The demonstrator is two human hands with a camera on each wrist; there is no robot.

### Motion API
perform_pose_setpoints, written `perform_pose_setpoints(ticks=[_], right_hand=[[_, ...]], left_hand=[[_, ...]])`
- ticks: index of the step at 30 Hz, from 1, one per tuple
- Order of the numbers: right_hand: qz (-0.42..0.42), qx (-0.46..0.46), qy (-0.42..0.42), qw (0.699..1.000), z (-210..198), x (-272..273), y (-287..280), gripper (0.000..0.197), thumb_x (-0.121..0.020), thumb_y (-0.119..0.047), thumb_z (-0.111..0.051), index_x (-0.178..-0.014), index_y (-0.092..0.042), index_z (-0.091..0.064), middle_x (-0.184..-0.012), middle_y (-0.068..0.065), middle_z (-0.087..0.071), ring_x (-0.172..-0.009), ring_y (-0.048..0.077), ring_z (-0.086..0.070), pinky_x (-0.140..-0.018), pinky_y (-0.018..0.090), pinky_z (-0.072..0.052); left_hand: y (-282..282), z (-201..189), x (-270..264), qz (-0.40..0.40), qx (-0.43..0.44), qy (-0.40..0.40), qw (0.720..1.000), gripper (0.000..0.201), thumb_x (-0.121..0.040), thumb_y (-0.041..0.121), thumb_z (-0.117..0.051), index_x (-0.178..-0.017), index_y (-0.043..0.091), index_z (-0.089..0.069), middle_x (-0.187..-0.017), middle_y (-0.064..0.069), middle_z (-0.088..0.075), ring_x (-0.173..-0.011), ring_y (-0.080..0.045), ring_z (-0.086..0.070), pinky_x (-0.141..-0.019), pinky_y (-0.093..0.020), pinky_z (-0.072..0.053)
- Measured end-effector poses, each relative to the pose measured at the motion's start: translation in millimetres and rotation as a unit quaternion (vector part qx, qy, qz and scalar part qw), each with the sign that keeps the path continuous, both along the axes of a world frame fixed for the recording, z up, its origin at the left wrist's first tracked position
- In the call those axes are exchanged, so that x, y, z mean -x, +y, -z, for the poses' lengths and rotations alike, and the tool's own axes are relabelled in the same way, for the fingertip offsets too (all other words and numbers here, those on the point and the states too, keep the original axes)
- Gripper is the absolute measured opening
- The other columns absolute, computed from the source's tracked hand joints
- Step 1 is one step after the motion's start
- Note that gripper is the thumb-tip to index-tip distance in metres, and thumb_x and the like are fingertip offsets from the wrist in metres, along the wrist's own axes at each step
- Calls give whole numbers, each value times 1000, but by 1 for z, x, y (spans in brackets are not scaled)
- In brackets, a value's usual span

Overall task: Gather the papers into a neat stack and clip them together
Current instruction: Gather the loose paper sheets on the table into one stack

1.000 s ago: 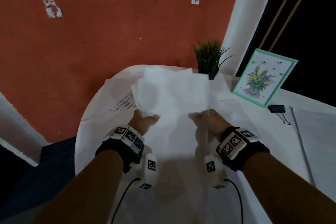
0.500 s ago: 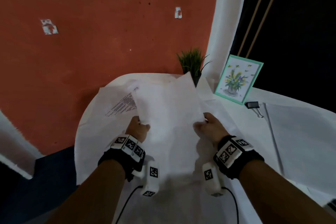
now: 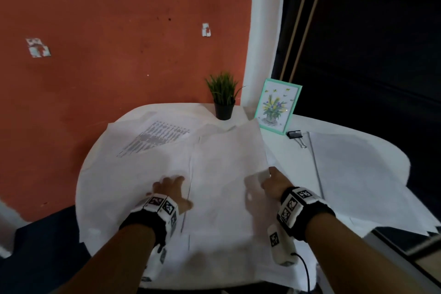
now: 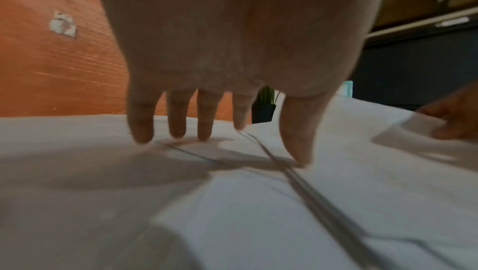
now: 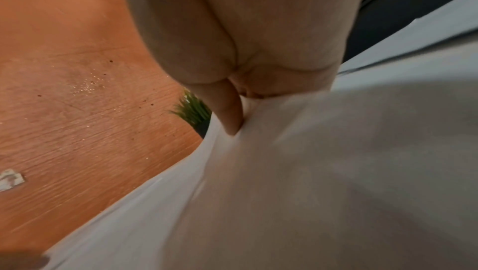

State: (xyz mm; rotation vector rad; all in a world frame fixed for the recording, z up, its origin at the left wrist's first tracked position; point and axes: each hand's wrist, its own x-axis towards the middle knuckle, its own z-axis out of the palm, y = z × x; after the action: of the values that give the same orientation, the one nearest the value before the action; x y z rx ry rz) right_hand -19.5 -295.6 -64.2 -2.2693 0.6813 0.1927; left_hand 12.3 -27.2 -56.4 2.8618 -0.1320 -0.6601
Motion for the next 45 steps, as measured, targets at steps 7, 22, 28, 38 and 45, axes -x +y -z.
perform_pose_setpoints(ticks=[7,22,28,38,45], right_hand=[[23,7,-27,999,-16,42,-44,20,-91,-10,-45,-109,-9,-53,-101,9,-58,-91,22,-55,-79,25,-41],[177,57,-107,977,-92,85,-233,31,-84,9,-51,-110,-6,-58,-99,16,-62,-86,25,-56,-68,28,-44],[192,155,9,969,-63,91,-300,43,-88,1,-53,-131,-6,-51,-128,22,-56,-116,38,-54,-94,42,-44],[224,196,73,952,-25,82,-312,65,-87,-7,-60,-146,-10,-33,-143,23,-42,-126,41,-46,-104,42,-38],[149,277,51,948,-57,50,-288,55,-82,-18,-65,-134,-10,-49,-130,24,-55,-118,40,-54,-102,45,-44]], left_hand=[[-4,11,9,46,-69,23,996,117,-64,70,-65,-151,23,-3,-159,-11,0,-145,-34,-5,-119,-42,-17],[3,36,-4,51,-63,-8,997,131,-42,86,-56,-150,28,-8,-159,-9,-10,-145,-28,-13,-117,-43,-23],[10,46,-11,47,-69,-8,996,142,-24,93,-41,-149,34,-8,-159,-4,-9,-145,-27,-13,-116,-46,-24],[10,37,-1,32,-65,1,997,127,-46,87,-53,-149,35,-2,-160,-5,0,-147,-27,-4,-118,-45,-18],[1,14,13,30,-65,19,997,110,-65,69,-65,-150,33,-5,-159,-2,-1,-145,-30,-7,-117,-48,-18]])
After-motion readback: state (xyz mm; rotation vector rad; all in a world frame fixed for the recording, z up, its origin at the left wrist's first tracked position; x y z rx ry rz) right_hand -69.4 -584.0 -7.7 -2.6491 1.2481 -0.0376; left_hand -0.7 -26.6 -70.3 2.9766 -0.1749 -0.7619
